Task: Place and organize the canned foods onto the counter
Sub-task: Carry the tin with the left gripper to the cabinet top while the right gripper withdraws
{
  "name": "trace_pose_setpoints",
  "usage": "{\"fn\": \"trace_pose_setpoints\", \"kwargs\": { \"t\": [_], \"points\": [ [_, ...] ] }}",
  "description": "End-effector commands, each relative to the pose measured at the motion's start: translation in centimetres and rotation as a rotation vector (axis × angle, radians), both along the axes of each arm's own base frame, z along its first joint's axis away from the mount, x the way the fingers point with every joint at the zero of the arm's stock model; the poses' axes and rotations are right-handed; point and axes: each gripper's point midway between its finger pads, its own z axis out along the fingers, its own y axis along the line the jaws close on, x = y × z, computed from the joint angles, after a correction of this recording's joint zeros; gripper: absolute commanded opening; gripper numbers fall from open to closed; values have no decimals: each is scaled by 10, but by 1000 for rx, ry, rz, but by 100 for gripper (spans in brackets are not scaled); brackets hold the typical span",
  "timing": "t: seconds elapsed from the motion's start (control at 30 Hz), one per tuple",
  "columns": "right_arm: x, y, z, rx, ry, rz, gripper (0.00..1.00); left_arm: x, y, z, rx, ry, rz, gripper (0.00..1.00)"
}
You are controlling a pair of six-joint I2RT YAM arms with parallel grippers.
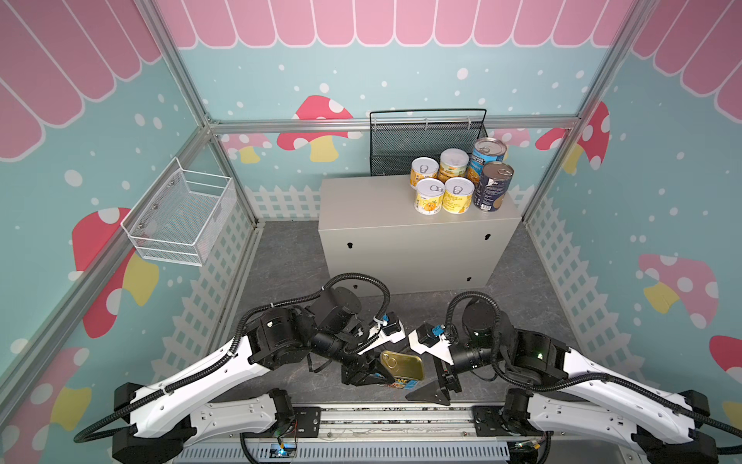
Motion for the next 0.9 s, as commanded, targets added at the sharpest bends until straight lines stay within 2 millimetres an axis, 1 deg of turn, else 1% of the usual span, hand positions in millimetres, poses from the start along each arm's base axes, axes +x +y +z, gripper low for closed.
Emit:
{"fn": "trace_pose_setpoints", "kwargs": {
  "t": [0.0, 0.1, 0.23, 0.33, 0.4, 0.47, 0.53, 0.63, 0.73, 0.87],
  "points": [
    [15, -15, 2, 0, -55, -128, 97, 29, 7, 45, -97, -204, 119, 13],
    [41, -41, 10, 8, -107, -341, 98, 54, 14, 69, -127, -316, 236, 10],
    [72, -87, 24, 73, -122, -648, 99, 92, 21, 104, -169, -441, 405, 9],
    [87, -124, 26, 131, -98, -847, 99, 122, 25, 126, -196, -490, 516, 8],
    [89, -141, 27, 172, -85, -913, 99, 142, 27, 139, -221, -512, 588, 8],
    [86, -147, 32, 212, -80, -914, 99, 161, 29, 154, -255, -540, 661, 8],
    [84, -148, 34, 219, -80, -911, 99, 181, 30, 169, -283, -575, 733, 8],
    [86, -143, 30, 195, -81, -903, 99, 210, 30, 187, -312, -615, 837, 8],
    [88, -136, 24, 157, -82, -895, 99, 238, 29, 200, -337, -638, 932, 7],
    [90, -133, 22, 146, -83, -896, 99, 267, 29, 207, -346, -674, 1049, 7]
  ]
}}
